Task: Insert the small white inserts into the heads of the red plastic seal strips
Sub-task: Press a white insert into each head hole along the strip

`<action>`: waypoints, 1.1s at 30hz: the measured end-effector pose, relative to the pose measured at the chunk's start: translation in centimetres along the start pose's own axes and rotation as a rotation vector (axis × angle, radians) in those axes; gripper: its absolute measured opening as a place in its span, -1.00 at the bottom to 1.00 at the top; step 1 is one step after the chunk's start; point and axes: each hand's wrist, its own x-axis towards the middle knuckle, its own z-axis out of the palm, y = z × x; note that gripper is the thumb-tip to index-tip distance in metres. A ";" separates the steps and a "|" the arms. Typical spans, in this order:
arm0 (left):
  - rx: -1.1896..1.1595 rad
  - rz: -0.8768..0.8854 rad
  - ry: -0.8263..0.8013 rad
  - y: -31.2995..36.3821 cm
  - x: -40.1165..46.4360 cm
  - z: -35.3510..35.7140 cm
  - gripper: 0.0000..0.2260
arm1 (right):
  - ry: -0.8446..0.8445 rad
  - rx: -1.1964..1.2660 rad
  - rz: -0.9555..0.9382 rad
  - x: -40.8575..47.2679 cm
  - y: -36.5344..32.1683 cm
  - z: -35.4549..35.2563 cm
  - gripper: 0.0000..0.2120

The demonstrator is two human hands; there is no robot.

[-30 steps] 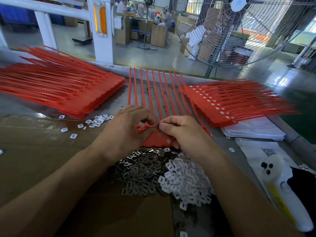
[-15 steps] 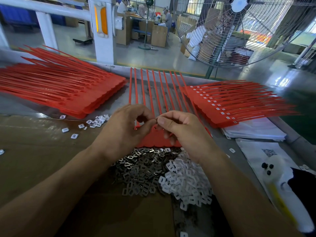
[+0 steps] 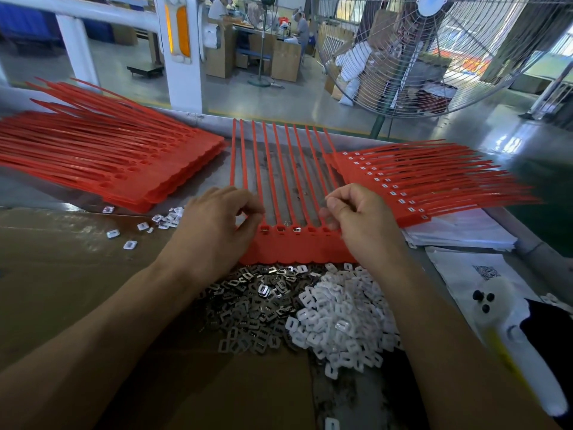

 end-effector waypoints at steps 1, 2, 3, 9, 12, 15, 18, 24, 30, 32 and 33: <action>0.031 -0.018 -0.016 -0.1 0.0 0.0 -0.92 | -0.010 -0.045 -0.001 0.1 0.2 0.0 -0.83; 0.059 -0.041 -0.039 -0.1 -0.1 0.0 -0.91 | -0.023 -0.082 -0.003 0.1 0.3 0.1 -0.84; 0.083 -0.063 -0.065 -0.2 -0.1 0.1 -0.89 | -0.036 -0.115 -0.008 0.2 0.4 0.2 -0.84; 0.148 -0.130 -0.178 -0.7 -0.2 0.1 -0.80 | -0.141 -0.208 -0.080 -0.4 -0.1 0.4 -0.88; 0.156 -0.135 -0.213 -0.6 -0.2 0.0 -0.79 | -0.212 -0.242 -0.100 -0.6 -0.5 0.7 -0.88; 0.138 -0.139 -0.228 -0.7 -0.2 0.0 -0.78 | -0.239 -0.252 -0.122 -0.9 -0.8 0.7 -0.90; 0.134 -0.138 -0.227 -0.7 -0.2 0.0 -0.79 | -0.260 -0.255 -0.139 -1.0 -1.0 0.7 -0.90; 0.142 -0.134 -0.235 -0.8 -0.1 0.2 -0.81 | -0.267 -0.300 -0.144 -0.8 -1.0 1.2 -0.91; 0.157 -0.118 -0.261 -0.9 -0.1 0.2 -0.80 | -0.157 -0.198 -0.119 -0.6 -0.6 0.6 -0.89; 0.166 -0.103 -0.270 -0.9 -0.1 0.1 -0.78 | -0.208 -0.237 -0.108 -0.6 -0.5 0.9 -0.88; 0.169 -0.096 -0.274 -0.9 -0.1 0.1 -0.77 | -0.211 -0.242 -0.108 -0.6 -0.5 1.1 -0.89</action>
